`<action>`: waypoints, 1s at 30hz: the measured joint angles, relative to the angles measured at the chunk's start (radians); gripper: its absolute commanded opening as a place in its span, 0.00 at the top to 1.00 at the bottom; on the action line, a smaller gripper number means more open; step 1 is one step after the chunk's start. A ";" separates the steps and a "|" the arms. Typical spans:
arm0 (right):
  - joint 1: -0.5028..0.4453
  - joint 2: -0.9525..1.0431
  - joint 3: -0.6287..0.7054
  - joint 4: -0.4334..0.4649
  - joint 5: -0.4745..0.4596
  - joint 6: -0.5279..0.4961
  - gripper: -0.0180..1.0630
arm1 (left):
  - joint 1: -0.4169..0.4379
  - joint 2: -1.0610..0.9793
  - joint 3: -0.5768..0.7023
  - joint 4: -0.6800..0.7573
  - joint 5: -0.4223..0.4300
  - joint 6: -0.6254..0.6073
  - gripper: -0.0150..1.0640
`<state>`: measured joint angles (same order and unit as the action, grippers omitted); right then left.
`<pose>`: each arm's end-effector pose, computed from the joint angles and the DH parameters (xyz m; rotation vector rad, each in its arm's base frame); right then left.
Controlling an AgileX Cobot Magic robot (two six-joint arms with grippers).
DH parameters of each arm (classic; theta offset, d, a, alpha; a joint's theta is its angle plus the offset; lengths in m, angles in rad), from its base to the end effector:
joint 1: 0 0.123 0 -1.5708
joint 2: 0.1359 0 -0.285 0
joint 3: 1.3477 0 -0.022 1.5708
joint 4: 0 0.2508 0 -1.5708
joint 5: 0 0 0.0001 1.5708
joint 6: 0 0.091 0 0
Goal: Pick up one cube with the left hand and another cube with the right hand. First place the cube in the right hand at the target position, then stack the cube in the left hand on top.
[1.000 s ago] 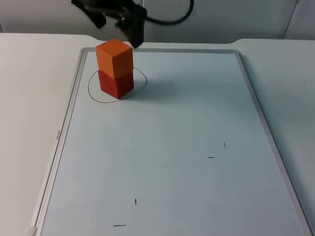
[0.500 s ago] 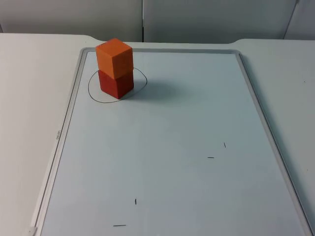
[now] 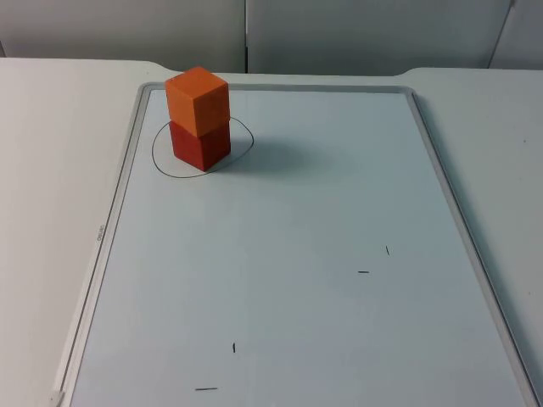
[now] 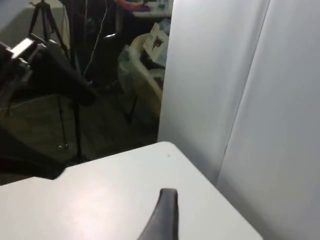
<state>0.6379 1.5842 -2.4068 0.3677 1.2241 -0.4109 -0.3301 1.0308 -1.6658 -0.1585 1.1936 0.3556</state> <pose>0.1913 0.1801 0.5916 -1.0449 1.5668 0.5669 0.1299 -0.0586 0.5267 0.7152 1.9069 -0.1709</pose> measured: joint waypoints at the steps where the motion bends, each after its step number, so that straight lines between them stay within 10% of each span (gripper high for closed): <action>1: 0.000 -0.008 0.034 0.009 0.000 -0.002 0.27 | 0.000 -0.054 0.071 0.003 -0.021 -0.008 0.07; 9: 0.000 -0.074 0.330 0.020 -0.028 -0.039 0.31 | 0.000 -0.390 0.413 0.043 -0.085 -0.103 0.07; 30: 0.000 -0.603 1.468 0.023 -0.621 -0.162 0.31 | 0.000 -0.876 0.753 0.084 -0.001 -0.284 0.07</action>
<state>0.6379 0.9813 -0.9386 0.3903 0.6032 -0.5731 -0.3301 0.1548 -0.9130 -0.0743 1.1930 0.0714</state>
